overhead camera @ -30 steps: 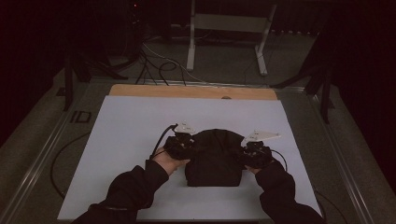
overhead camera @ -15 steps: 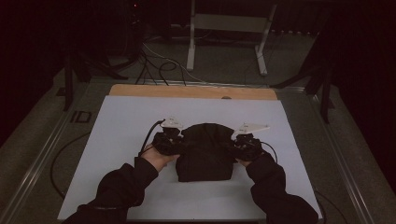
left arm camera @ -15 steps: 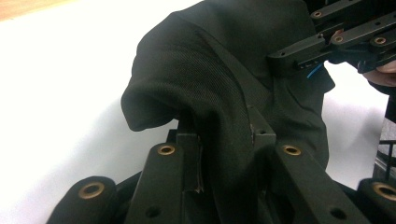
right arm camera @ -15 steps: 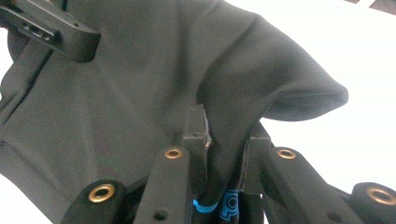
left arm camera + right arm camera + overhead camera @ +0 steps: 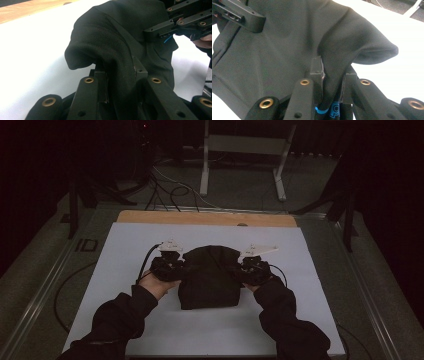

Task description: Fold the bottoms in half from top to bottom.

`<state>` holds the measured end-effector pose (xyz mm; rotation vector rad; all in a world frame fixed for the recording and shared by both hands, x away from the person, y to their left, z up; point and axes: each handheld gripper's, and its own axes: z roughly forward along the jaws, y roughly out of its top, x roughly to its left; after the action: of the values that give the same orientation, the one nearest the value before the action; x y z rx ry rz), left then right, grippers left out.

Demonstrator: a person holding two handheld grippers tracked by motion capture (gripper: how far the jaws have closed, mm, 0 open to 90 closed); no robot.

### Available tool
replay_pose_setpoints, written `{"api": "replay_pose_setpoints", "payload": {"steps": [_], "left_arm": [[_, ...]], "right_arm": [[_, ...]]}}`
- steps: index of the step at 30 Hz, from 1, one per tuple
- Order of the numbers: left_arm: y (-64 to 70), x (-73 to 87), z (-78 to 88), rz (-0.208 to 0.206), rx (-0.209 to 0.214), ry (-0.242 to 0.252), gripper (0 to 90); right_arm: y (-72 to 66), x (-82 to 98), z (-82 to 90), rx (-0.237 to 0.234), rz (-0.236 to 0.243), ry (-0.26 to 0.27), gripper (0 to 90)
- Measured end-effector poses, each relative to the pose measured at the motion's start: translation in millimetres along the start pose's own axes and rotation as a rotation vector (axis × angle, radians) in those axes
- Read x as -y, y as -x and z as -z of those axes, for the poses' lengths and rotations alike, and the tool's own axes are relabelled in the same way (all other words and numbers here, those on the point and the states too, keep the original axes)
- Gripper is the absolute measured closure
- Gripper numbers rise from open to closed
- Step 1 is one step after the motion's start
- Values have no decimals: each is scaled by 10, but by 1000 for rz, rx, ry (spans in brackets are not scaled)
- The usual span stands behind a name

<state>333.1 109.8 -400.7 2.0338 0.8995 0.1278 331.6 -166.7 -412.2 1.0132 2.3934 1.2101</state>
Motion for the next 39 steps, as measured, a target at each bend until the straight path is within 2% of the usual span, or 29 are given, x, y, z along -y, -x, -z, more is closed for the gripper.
{"api": "replay_pose_setpoints", "payload": {"steps": [6, 16, 22, 24, 28, 35, 39], "left_arm": [[-116, 40, -36, 27, -1, -1, 737], [-219, 111, -168, 53, 12, -21, 737], [-305, 144, -267, 102, 39, -30, 736], [-326, 157, -325, 93, 36, -37, 736], [-396, 177, -440, 103, 30, -52, 735], [-517, 194, -580, 107, 34, -55, 735], [-571, 192, -648, 111, 22, -63, 734]], "right_arm": [[-10, -27, -88, 2, -3, -7, 770], [59, 25, -242, -4, -17, -41, 770], [130, 79, -317, -15, -47, -56, 769], [144, 91, -349, 6, -40, -68, 769], [190, 121, -434, 22, -38, -88, 769], [290, 168, -556, 34, -73, -99, 768], [318, 162, -615, 52, -60, -107, 767]]}}
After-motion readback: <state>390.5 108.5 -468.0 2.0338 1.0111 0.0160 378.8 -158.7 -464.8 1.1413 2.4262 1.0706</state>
